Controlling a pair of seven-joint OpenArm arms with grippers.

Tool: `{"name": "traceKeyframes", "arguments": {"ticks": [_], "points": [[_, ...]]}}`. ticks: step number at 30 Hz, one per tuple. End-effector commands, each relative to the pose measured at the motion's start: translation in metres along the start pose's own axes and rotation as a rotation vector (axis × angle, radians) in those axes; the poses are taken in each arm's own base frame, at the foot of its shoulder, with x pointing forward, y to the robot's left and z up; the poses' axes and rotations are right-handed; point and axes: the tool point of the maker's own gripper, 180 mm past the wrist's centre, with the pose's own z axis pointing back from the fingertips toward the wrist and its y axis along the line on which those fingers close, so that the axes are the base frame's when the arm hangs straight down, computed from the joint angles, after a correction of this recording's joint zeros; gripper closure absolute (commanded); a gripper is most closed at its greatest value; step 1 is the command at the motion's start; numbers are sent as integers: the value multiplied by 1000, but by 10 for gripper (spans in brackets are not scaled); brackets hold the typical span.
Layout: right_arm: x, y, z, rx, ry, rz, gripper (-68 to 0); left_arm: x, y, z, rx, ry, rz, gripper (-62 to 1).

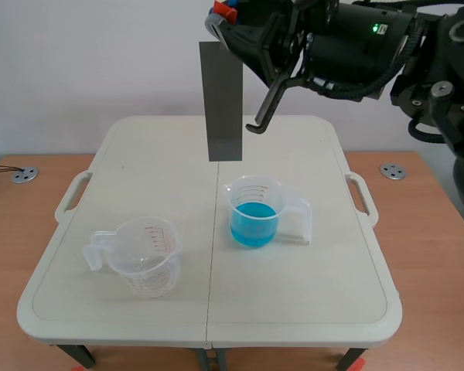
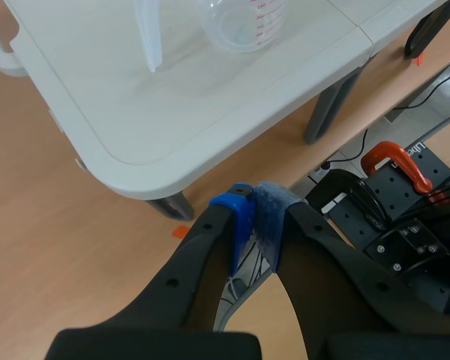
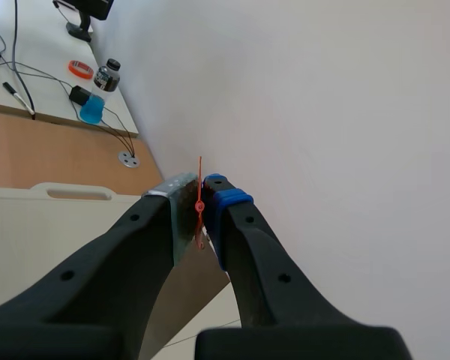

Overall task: Hold the metal plate by the orange handle, dip it into the blue solution, take it out and point at it, then put the plate back in the beaker on the left.
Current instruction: 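Put the plate into the left beaker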

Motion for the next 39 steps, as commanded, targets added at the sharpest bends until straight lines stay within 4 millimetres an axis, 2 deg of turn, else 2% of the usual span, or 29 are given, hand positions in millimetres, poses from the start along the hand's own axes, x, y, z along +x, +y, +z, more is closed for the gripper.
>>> {"name": "traceKeyframes", "arguments": {"ticks": [1, 14, 23, 31, 39], "points": [[22, -6, -6, 6, -70, 29, -13, 6, 2, 0, 11, -26, 3, -13], [39, 37, -43, 103, -110, -28, -13, 6, 2, 0, 11, -26, 3, -13], [50, 62, -61, 160, -127, -54, -13, 6, 2, 0, 11, -26, 3, -13], [56, 87, -70, 225, -129, -63, -13, 5, 2, 0, 11, -23, 3, -13], [57, 101, -74, 256, -119, -64, -14, 2, 2, 0, 11, -8, 3, -13]]}}
